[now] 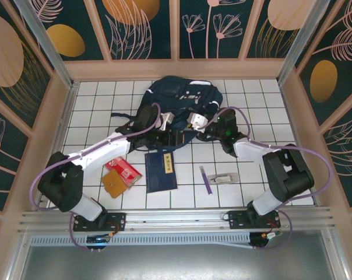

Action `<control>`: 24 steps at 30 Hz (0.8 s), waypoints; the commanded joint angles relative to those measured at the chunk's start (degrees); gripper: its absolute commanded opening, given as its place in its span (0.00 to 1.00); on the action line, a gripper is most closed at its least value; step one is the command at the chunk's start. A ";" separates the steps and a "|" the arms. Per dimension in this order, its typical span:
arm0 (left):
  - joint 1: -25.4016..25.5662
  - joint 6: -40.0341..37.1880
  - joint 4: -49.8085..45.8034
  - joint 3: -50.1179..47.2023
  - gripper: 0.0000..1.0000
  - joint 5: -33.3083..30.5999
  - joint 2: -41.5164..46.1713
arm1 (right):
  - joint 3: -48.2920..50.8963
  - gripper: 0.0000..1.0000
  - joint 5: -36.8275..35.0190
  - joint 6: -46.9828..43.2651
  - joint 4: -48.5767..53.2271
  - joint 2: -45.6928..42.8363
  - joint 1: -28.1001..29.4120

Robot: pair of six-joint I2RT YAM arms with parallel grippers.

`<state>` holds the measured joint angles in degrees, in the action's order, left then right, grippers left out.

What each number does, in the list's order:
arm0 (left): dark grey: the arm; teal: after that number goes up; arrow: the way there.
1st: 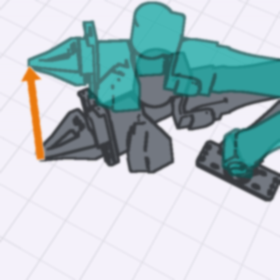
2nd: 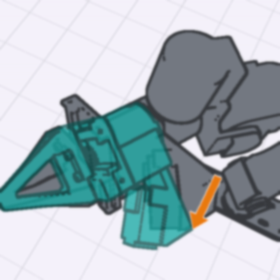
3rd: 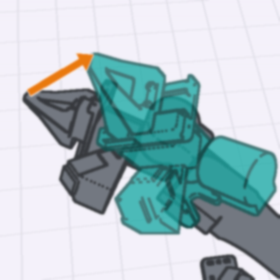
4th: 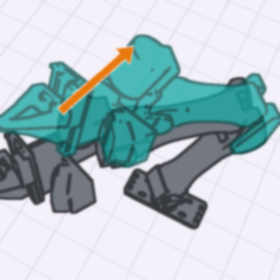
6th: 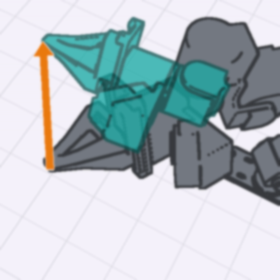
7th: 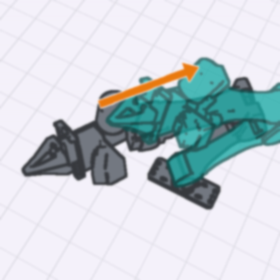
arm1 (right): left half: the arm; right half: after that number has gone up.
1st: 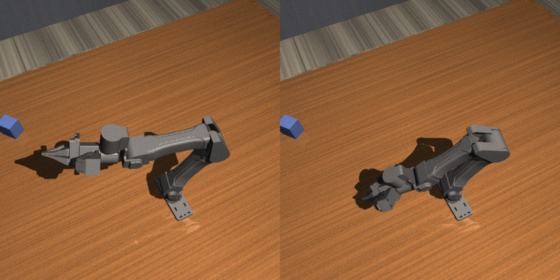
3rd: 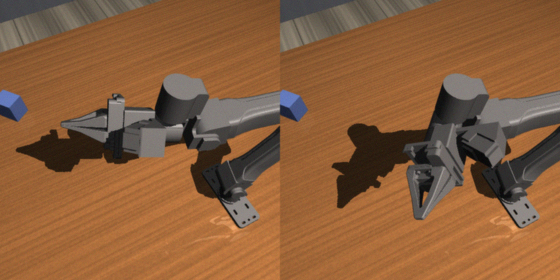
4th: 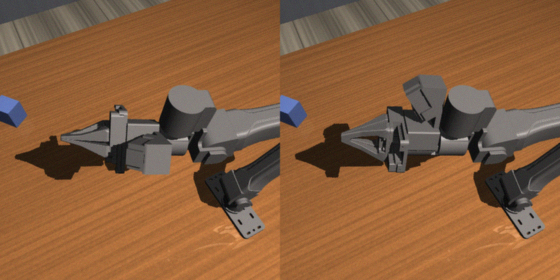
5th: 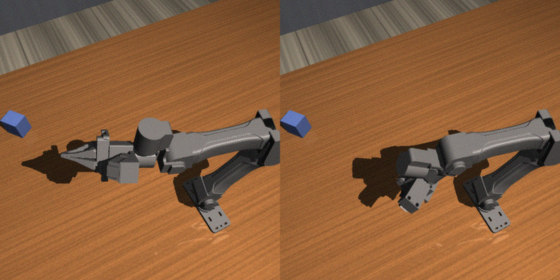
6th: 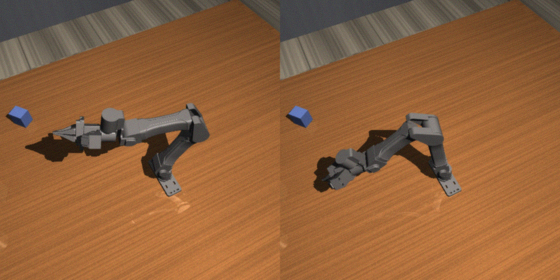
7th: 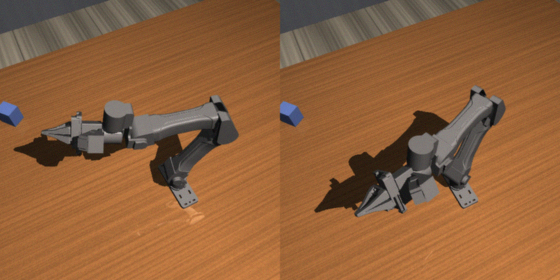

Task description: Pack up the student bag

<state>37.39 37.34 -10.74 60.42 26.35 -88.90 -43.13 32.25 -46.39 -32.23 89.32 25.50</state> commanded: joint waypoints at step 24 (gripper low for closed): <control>-0.47 -10.31 1.14 1.21 0.00 -0.34 -0.82 | -5.20 0.00 -3.92 -7.61 10.60 1.05 1.29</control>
<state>37.04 32.18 -10.31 63.02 23.59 -94.39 -45.84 30.44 -49.78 -23.22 89.91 26.79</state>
